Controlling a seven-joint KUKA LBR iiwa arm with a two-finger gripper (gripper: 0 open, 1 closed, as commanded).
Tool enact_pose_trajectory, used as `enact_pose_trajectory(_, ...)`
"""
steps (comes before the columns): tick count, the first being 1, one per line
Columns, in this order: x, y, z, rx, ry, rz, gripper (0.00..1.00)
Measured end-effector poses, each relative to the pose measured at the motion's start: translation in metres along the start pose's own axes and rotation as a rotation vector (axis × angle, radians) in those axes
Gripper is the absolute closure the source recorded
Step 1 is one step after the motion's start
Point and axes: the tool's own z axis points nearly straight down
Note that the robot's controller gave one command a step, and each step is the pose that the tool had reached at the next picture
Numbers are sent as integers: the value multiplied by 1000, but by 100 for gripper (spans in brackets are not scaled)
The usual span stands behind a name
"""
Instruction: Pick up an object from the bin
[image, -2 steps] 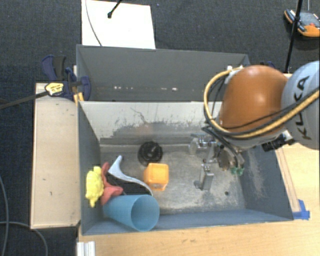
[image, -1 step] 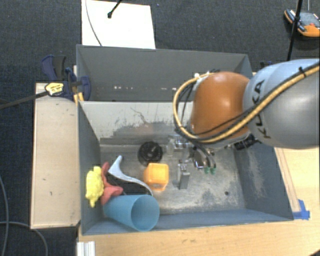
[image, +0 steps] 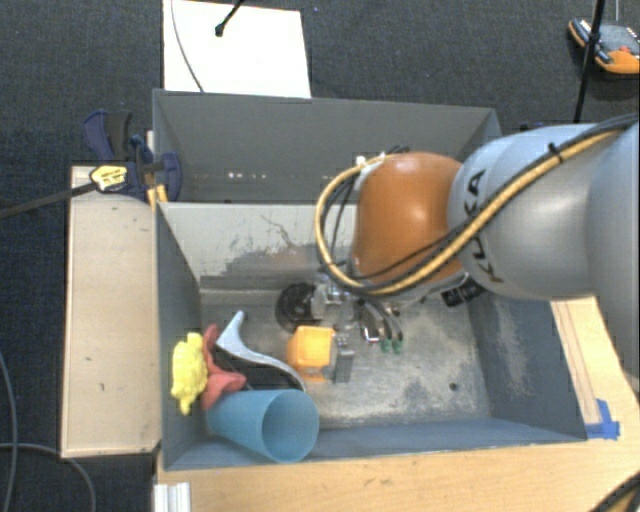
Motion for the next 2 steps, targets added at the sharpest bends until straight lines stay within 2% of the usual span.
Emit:
enact_pose_trajectory(1, 0, 0, 0, -1, -5, -1, 0)
enact_pose_trajectory(2, 3, -2, 25, 1, 1, -154, 0)
